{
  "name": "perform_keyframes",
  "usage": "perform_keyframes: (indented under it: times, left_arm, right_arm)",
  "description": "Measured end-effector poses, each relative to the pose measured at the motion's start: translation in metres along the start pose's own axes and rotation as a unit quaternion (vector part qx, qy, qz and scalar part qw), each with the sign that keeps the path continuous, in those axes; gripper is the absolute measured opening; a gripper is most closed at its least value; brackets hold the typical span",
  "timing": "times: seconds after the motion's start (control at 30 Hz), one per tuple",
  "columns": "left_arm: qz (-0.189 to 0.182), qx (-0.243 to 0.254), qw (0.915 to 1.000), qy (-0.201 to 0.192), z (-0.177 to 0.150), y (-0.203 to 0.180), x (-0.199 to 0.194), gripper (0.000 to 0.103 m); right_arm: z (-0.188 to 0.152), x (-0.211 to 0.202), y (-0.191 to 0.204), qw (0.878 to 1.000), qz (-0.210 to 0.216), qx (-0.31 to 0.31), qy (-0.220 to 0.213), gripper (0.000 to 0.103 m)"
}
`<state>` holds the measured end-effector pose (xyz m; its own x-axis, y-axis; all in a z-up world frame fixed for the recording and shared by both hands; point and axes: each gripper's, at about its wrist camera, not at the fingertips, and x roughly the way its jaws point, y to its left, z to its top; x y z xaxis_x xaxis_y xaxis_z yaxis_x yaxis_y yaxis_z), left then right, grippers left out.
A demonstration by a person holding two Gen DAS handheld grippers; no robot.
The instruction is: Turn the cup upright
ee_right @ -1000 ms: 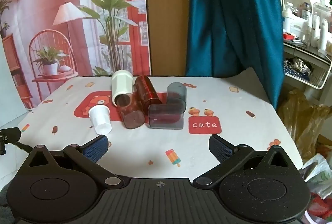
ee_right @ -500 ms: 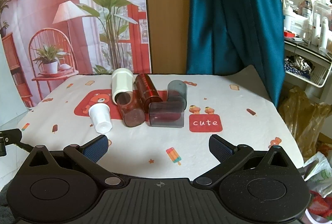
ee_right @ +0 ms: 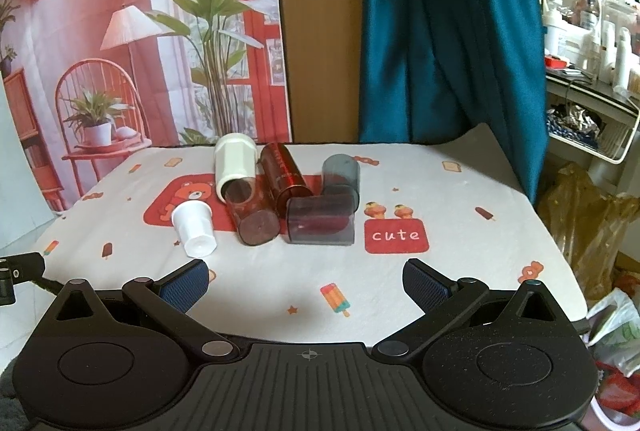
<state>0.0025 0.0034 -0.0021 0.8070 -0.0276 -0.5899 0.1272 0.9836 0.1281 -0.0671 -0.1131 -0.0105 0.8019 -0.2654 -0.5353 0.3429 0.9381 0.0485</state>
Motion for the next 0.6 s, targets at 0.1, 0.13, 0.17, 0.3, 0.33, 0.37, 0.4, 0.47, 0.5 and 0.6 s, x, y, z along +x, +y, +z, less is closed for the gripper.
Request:
perform_keyframes:
  times: [0.1,0.13,0.17,0.3,0.33,0.37,0.4,0.47,0.5,0.6]
  left_arm:
    - [0.0,0.002,1.0,0.002,-0.0003,-0.0003,0.0005,0.103]
    - [0.0,0.001,1.0,0.003,-0.0004,0.0001,0.0009,0.103]
    - [-0.001,0.001,1.0,0.003,-0.0004,0.0006,0.0012,0.103]
    - [-0.003,0.0,1.0,0.004,-0.0008,0.0016,0.001,0.103]
    - [-0.004,0.0,1.0,0.003,-0.0009,0.0015,0.0006,0.103]
    - [-0.004,0.001,1.0,0.003,-0.0007,0.0014,0.0005,0.103]
    - [-0.004,0.001,1.0,0.003,-0.0008,0.0012,0.0008,0.103]
    - [-0.004,0.001,1.0,0.005,-0.0009,0.0015,0.0014,0.103]
    - [-0.004,0.001,1.0,0.005,-0.0008,0.0018,0.0017,0.103]
    - [-0.004,-0.001,1.0,0.007,-0.0007,0.0021,0.0025,0.103]
  right_arm:
    - [-0.0001,0.0001,-0.0003,1.0,0.001,0.0,0.0,0.103]
    - [0.0,0.0,-0.0006,1.0,0.001,0.0,0.0,0.103]
    - [-0.0002,0.0001,-0.0006,1.0,0.001,0.0,0.0,0.103]
    - [-0.0006,0.0003,-0.0005,1.0,0.001,0.001,0.001,0.103]
    - [-0.0005,0.0002,-0.0004,1.0,0.001,0.001,0.001,0.103]
    - [-0.0009,0.0005,-0.0003,1.0,0.001,0.001,0.001,0.103]
    - [-0.0011,0.0005,-0.0002,1.0,0.001,0.001,0.001,0.103]
    - [-0.0016,0.0008,-0.0001,1.0,0.001,0.002,0.002,0.103]
    - [-0.0016,0.0008,-0.0002,1.0,0.001,0.002,0.001,0.103]
    - [-0.0015,0.0009,-0.0004,1.0,0.001,0.002,0.001,0.103]
